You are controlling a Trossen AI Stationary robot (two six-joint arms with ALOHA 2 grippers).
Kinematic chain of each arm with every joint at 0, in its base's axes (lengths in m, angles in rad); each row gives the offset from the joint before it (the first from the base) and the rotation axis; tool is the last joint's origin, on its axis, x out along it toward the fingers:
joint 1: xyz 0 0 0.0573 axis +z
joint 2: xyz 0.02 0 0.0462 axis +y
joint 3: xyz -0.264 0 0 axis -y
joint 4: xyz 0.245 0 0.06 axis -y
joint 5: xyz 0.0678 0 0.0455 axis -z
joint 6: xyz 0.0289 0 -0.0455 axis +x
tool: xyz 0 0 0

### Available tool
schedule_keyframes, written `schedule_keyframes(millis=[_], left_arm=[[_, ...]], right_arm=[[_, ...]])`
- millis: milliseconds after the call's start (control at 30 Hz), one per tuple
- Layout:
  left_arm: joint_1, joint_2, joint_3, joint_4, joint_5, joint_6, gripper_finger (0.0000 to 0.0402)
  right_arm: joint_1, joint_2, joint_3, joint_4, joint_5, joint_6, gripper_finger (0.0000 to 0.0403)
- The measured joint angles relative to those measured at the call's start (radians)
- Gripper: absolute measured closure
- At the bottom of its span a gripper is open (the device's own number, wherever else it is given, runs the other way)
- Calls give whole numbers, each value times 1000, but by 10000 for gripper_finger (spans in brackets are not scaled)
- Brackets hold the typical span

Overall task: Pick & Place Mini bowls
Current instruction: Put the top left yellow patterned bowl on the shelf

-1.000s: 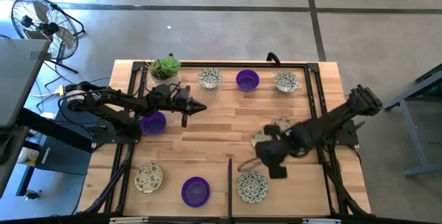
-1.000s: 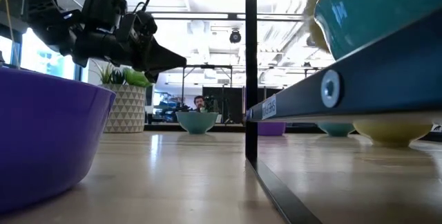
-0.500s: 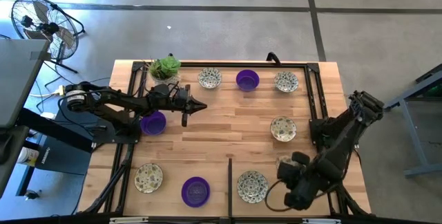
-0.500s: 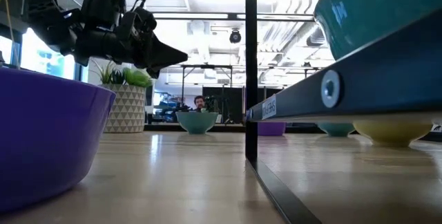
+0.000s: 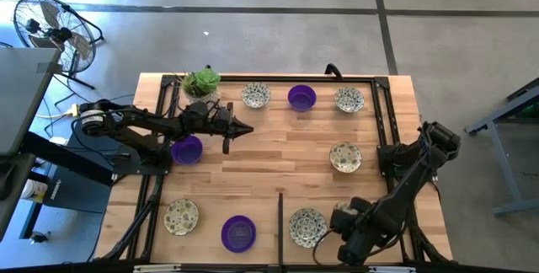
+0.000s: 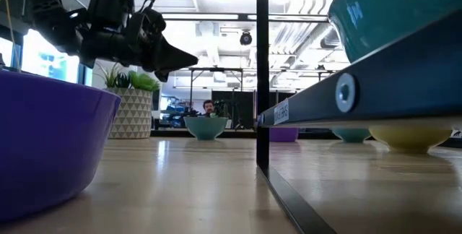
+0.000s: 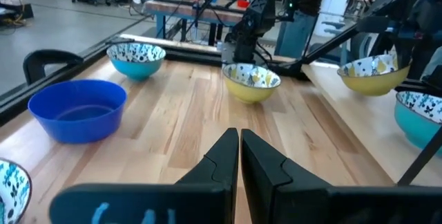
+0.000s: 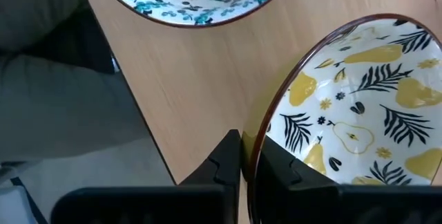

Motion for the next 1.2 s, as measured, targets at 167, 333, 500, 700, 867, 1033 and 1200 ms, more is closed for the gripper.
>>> schedule_keyframes(millis=[167,333,500,700,867,1033,1200], left_arm=[[0,0,0,-1,0,0,387],[0,0,0,-1,1,-1,387],[0,0,0,-9,1,-1,387],[0,0,0,-19,1,-1,387],[0,0,0,-22,1,-1,387],[0,0,0,-23,1,-1,387],[0,0,0,-23,1,-1,387]], right_arm=[[-3,0,0,29,6,-19,386],[-16,0,0,33,1,-24,385],[-26,10,0,35,-11,-52,384],[-42,51,1,51,-114,-106,381],[-43,57,0,80,-119,-107,362],[-44,58,0,101,-137,-71,322],[-64,58,0,113,-179,-45,287]])
